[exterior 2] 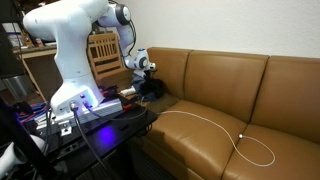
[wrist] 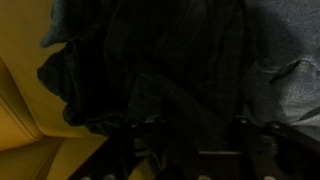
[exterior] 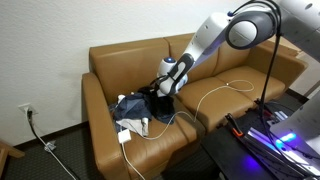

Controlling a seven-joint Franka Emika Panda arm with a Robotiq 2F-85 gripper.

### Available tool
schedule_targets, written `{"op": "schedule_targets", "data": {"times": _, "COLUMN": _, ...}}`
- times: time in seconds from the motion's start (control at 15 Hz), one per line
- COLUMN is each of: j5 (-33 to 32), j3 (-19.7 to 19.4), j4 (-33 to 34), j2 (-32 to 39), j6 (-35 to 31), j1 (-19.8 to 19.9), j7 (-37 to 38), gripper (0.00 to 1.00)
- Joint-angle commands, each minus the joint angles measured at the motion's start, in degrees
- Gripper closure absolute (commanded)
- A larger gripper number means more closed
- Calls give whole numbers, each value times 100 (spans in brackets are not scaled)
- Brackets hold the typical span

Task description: Move the black clothing and the jean trousers to the right

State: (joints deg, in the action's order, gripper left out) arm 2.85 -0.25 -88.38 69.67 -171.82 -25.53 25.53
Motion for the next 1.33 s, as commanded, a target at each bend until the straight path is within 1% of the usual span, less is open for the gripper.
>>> {"op": "schedule_targets", "data": {"times": 0.0, "j5": 243, "j3": -3, "j4": 125, "j2": 12, "j6": -108, "j1": -11, "j7": -128, "gripper": 81}}
{"op": "schedule_targets", "data": {"times": 0.07, "j5": 276, "j3": 8, "j4": 96, "j2": -44, "j6": -79, "j1": -10, "j7": -123, "gripper": 89}}
{"op": "schedule_targets", "data": {"times": 0.2, "j5": 346, "j3": -33, "j4": -76, "j2": -245, "j6": -27, "j1": -59, "j7": -72, "gripper": 100}}
{"op": "schedule_targets", "data": {"times": 0.27, "j5": 380, "j3": -54, "j4": -175, "j2": -354, "j6": -6, "j1": -75, "j7": -44, "gripper": 100}}
{"op": "schedule_targets", "data": {"times": 0.4, "j5": 501, "j3": 87, "j4": -539, "j2": -726, "j6": 67, "j1": 61, "j7": -73, "gripper": 100}}
{"op": "schedule_targets", "data": {"times": 0.53, "j5": 622, "j3": 426, "j4": -1109, "j2": -1253, "j6": -158, "j1": 348, "j7": -285, "gripper": 100}}
{"op": "schedule_targets", "data": {"times": 0.67, "j5": 776, "j3": 646, "j4": -1583, "j2": -1726, "j6": -578, "j1": 503, "j7": -302, "gripper": 100}}
{"op": "schedule_targets", "data": {"times": 0.8, "j5": 942, "j3": 687, "j4": -2057, "j2": -2163, "j6": -1178, "j1": 515, "j7": -214, "gripper": 100}}
{"op": "schedule_targets", "data": {"times": 0.87, "j5": 1057, "j3": 724, "j4": -2326, "j2": -2372, "j6": -1636, "j1": 546, "j7": -183, "gripper": 100}}
{"op": "schedule_targets", "data": {"times": 1.0, "j5": 1353, "j3": 685, "j4": -2858, "j2": -2806, "j6": -2451, "j1": 502, "j7": -120, "gripper": 100}}
{"op": "schedule_targets", "data": {"times": 1.13, "j5": 1841, "j3": 559, "j4": -3432, "j2": -3239, "j6": -3290, "j1": 412, "j7": -71, "gripper": 100}}
{"op": "schedule_targets", "data": {"times": 1.2, "j5": 2386, "j3": 77, "j4": -3141, "j2": -3573, "j6": -2759, "j1": 9, "j7": -139, "gripper": 100}}
{"op": "schedule_targets", "data": {"times": 1.27, "j5": 2413, "j3": -328, "j4": -3451, "j2": -3815, "j6": -2858, "j1": -274, "j7": 226, "gripper": 100}}
